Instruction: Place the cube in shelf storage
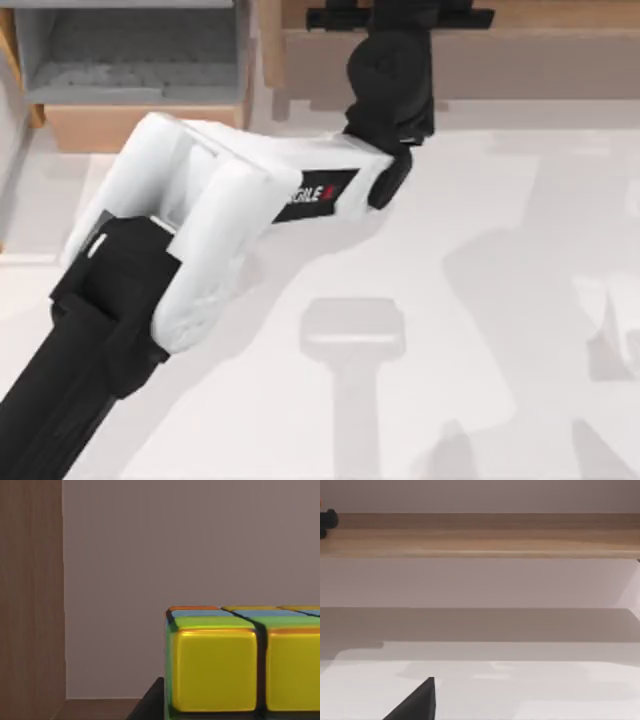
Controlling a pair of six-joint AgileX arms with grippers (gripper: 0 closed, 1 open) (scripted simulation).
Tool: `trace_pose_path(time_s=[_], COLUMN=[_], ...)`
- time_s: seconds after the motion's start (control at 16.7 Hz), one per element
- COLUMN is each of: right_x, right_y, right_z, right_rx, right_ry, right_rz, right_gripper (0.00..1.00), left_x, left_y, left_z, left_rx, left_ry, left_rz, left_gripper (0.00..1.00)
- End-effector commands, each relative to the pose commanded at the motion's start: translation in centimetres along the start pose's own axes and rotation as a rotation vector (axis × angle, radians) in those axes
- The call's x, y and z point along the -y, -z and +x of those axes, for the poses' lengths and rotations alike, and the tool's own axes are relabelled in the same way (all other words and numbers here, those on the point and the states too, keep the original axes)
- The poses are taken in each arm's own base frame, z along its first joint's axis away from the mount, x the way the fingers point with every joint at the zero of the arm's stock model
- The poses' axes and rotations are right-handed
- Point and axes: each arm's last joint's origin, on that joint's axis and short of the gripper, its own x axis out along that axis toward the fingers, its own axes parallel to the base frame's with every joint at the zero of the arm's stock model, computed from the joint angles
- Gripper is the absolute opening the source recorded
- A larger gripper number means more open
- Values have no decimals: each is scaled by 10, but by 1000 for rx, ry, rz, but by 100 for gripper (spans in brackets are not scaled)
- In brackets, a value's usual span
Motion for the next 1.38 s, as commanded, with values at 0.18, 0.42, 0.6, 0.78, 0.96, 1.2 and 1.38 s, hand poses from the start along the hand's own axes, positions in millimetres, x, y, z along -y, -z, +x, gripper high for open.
trace_pose_path(time_s=[0.18,0.42,0.6,0.78,0.96,1.2,1.38], right_x=[0,0,0,0,0,0,0], right_y=[0,0,0,0,0,0,0], right_z=[0,0,0,0,0,0,0], right_rx=[0,0,0,0,0,0,0], right_ry=[0,0,0,0,0,0,0], right_rz=[0,0,0,0,0,0,0], right_gripper=[100,100,100,100,100,100,100], left_x=[0,0,0,0,0,0,0], left_y=[0,0,0,0,0,0,0], left_z=[0,0,0,0,0,0,0], left_rx=[0,0,0,0,0,0,0], left_ry=[0,0,0,0,0,0,0], left_rz=[0,0,0,0,0,0,0], left_gripper=[0,30,53,75,98,100,100])
